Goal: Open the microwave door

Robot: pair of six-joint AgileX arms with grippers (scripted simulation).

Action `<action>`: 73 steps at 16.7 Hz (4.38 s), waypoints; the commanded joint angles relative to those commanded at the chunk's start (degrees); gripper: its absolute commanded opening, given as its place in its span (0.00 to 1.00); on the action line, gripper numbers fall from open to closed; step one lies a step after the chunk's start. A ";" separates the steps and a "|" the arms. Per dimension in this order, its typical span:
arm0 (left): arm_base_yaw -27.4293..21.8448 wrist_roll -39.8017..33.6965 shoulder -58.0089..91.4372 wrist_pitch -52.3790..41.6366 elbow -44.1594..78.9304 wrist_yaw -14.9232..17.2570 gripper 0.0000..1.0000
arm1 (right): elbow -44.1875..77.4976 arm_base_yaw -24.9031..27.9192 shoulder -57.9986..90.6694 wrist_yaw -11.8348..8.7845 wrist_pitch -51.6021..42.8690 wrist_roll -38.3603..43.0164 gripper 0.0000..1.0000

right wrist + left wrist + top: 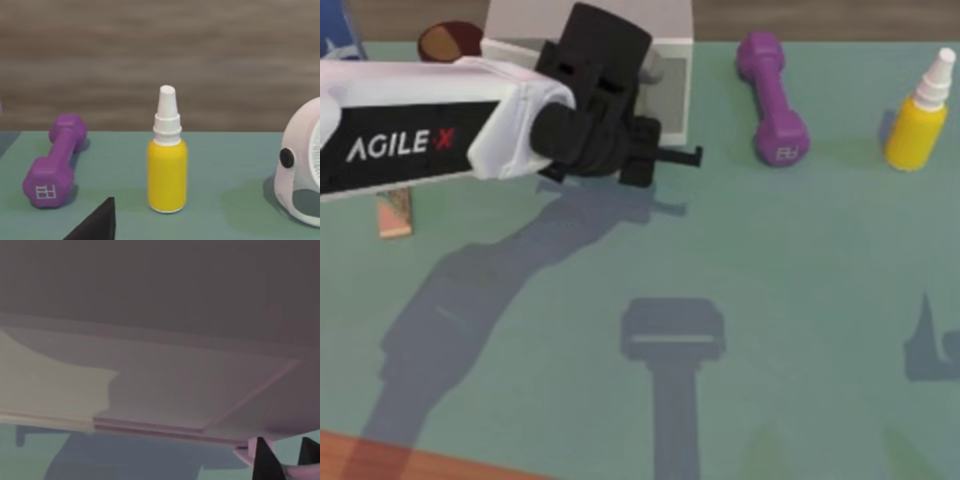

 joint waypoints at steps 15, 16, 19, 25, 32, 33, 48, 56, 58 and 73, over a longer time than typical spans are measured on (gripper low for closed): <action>1.53 4.05 -2.47 1.57 -3.64 2.70 0.00 | 0.00 0.00 0.00 0.00 0.00 0.00 1.00; 1.53 4.05 -2.47 1.57 -3.64 2.70 0.00 | 0.00 0.00 0.00 0.00 0.00 0.00 1.00; 1.53 4.05 -2.47 1.57 -3.64 2.70 0.00 | 0.00 0.00 0.00 0.00 0.00 0.00 1.00; 1.53 4.05 -2.47 1.57 -3.64 2.70 0.00 | 0.00 0.00 0.00 0.00 0.00 0.00 1.00; 1.53 4.05 -2.47 1.57 -3.64 2.70 0.00 | 0.00 0.00 0.00 0.00 0.00 0.00 1.00; 1.05 3.73 -2.37 1.55 -3.44 3.15 0.00 | 0.00 0.00 0.00 0.00 0.00 0.00 1.00; 2.62 7.47 -4.44 2.63 -6.40 5.61 0.00 | 0.00 0.00 0.00 0.00 0.00 0.00 1.00; 2.62 7.47 -4.44 2.63 -6.40 5.61 0.00 | 0.00 0.00 0.00 0.00 0.00 0.00 1.00; 2.62 7.47 -4.44 2.63 -6.40 5.61 0.00 | 0.00 0.00 0.00 0.00 0.00 0.00 1.00; 3.72 10.68 -6.19 3.35 -8.61 8.45 0.00 | 0.00 0.00 0.00 0.00 0.00 0.00 1.00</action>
